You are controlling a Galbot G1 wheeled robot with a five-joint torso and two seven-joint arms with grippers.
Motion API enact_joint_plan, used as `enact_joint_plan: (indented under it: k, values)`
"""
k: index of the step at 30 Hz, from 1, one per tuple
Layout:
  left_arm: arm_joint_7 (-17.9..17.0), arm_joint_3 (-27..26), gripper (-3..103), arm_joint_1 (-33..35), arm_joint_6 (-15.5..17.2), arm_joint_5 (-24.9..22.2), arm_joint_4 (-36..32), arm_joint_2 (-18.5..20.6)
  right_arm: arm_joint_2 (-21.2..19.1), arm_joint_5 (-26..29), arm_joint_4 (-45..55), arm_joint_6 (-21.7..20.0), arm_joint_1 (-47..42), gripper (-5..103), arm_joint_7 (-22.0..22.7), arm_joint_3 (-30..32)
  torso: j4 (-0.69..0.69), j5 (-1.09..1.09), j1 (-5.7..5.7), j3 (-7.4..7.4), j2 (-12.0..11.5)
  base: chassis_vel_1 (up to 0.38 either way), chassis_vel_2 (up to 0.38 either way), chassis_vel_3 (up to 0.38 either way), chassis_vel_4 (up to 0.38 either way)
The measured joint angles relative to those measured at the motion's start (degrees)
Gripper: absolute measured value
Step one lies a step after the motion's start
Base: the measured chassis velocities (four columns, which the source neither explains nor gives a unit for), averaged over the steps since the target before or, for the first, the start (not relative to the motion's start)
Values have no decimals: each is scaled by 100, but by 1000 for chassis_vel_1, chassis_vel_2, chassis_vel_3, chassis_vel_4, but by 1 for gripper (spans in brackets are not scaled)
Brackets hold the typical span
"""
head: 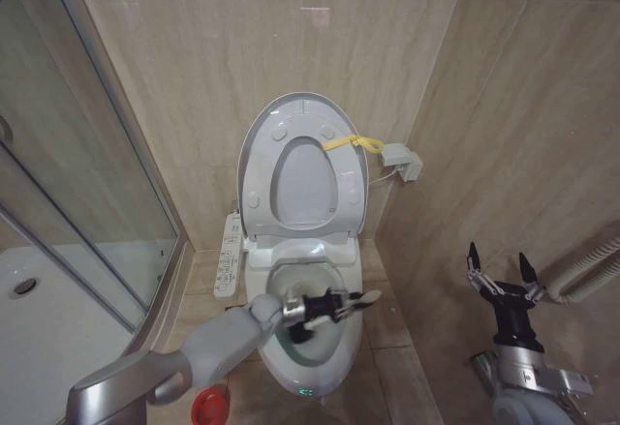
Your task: Open the toilet lid, clean the toilet bowl with a toilet brush, close the toilet lid, and flush.
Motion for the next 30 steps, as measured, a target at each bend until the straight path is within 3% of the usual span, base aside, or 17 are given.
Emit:
enact_joint_plan:
  k: [4,5,6,7,10,13,16,18,25,29,30]
  values:
    - [-115,-66,19,-173,83,-279,-405,-17,-14,1,-8,-8,51,100,-1,7,2,4,0,1,0,0,0,0,0]
    - [-146,-68,19,-256,99,-347,-554,-76,-9,1,-53,-19,118,100,0,-2,-8,0,-1,-2,1,0,0,0,0]
    - [-146,-68,19,-256,99,-347,-554,-76,-9,1,-53,-19,118,100,0,-2,-8,0,-1,-2,1,0,0,0,0]
    - [-135,-67,19,-275,92,-317,-516,-103,-3,-2,-95,-31,175,100,2,-26,-13,0,-2,-3,2,0,0,0,0]
    - [-68,-163,19,-80,-56,16,207,-112,16,-13,-48,-26,93,100,-3,-55,0,4,1,2,-1,0,0,0,0]
    - [-67,-352,19,-23,-172,116,461,-136,8,-9,17,-5,20,100,-8,-27,0,0,0,-1,0,0,0,0,0]
    - [-102,-358,19,-45,-134,-27,155,-106,-3,-5,19,-6,23,100,-8,-4,1,4,0,1,-1,0,0,0,0]
    - [-164,-317,19,-139,-96,-149,-123,-137,9,-7,-7,-26,91,100,-7,-14,-10,2,-1,-2,1,0,0,0,0]
    - [-134,-493,19,-15,-222,142,601,-236,39,-13,71,-33,19,100,-10,-19,1,3,0,-1,0,0,0,0,0]
    - [-159,-451,19,-24,-178,-6,240,-254,44,-12,68,-34,28,100,-10,0,1,4,1,1,0,0,0,0,0]
    - [-198,-395,19,-65,-140,-91,55,-297,58,-13,46,-39,62,100,-10,1,-6,1,0,0,0,0,0,0,0]
